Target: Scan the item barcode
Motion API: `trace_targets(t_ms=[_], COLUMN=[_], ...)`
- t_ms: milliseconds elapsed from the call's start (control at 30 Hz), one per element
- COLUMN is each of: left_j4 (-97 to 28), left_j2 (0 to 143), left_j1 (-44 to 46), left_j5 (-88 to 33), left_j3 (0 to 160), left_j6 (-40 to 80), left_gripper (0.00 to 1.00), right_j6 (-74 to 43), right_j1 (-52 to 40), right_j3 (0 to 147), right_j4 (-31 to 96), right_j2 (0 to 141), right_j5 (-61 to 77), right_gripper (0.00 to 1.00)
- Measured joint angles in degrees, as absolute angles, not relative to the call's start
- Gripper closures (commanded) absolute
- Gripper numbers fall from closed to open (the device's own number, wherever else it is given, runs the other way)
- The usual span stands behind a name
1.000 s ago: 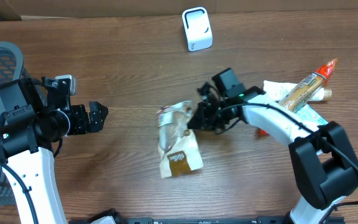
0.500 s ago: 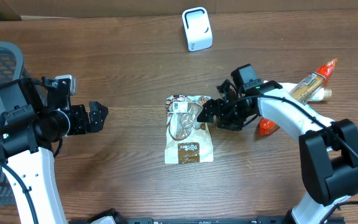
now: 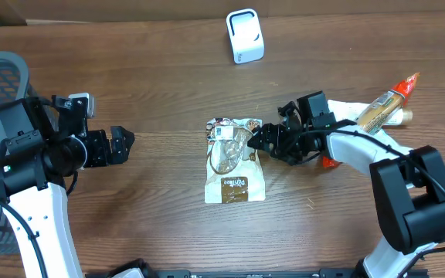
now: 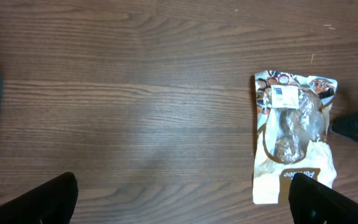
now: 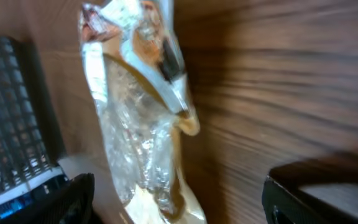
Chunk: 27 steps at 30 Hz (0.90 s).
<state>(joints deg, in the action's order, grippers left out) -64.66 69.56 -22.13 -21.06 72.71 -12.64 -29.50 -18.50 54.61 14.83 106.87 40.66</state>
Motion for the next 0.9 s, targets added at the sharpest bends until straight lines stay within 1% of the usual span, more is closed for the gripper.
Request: trace_targets(t_ms=[167,267,333,433,533,800,867,900], left_j4=[-64.64,-64.64,-64.66,-64.66,-64.66,-64.64,-64.66,-64.64], left_j2=[69.56,69.56,69.56,69.56,69.56,69.56,69.56,69.56], left_j1=[-22.13,-22.13,-22.13,-22.13,-22.13,-22.13,-22.13,-22.13], left_j5=[-21.06,-21.06,-21.04,-21.04,-21.06,-21.04,-21.06,-21.04], left_j3=[72.71,72.71,72.71,72.71,72.71,72.71,72.71,72.71], left_j6=[-12.67,-12.67,-12.67,-12.64,-12.64,-12.64,-12.67,-12.64], left_gripper=[0.01,0.01,0.00,0.00,0.00,0.01,0.01,0.01], right_j6=[-33.82,-36.84,-39.09,-42.70,-45.25,-47.83,-47.92,-47.92], right_j1=[-21.02,-23.09,-24.43,-25.93,-26.44,-26.46,-26.46,-26.46], right_j3=[53.60,53.60,53.65,53.84,53.95,53.45,53.34,53.30], right_j4=[7.75,2.48,-1.41,-5.17,-6.07,-11.00,-12.58,-13.23], right_j2=[107.98,110.13,112.05,114.52,116.14,117.73,117.84,117.84], right_j5=[41.28,43.16,44.91,46.89,47.86,48.23,48.60,48.77], right_gripper=[0.14,0.17,0.25,0.45,0.60,0.74,0.81,0.87])
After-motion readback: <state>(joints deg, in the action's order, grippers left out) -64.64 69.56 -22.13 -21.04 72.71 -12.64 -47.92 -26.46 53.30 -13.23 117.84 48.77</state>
